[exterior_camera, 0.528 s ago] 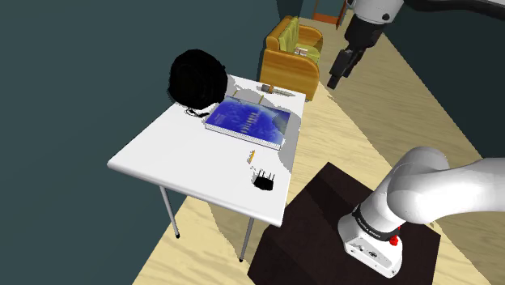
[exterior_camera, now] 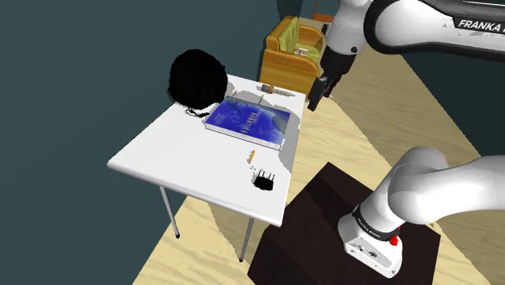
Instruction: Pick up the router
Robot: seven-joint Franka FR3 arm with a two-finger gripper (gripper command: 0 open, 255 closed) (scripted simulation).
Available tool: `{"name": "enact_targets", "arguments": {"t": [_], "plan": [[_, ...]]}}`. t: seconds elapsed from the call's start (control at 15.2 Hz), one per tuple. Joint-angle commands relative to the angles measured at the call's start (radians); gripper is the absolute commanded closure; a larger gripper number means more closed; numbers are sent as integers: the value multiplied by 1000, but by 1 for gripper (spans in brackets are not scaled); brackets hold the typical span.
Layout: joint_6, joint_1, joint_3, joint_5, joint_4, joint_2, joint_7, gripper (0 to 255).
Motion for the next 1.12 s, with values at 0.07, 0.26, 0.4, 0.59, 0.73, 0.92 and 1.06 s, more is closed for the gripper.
{"name": "enact_targets", "arguments": {"t": [0.07, 0.26, 0.4, 0.59, 0.73, 0.92, 1.06], "plan": [[87, 16, 40, 15, -75, 25, 39, 0], [171, 31, 81, 29, -128, 70, 78, 0], [230, 40, 109, 37, -158, 108, 105, 0], [320, 52, 152, 46, -194, 178, 147, 0], [382, 58, 181, 48, -212, 232, 177, 0], [476, 63, 227, 42, -228, 327, 227, 0], [538, 62, 259, 31, -231, 397, 265, 0]]}}
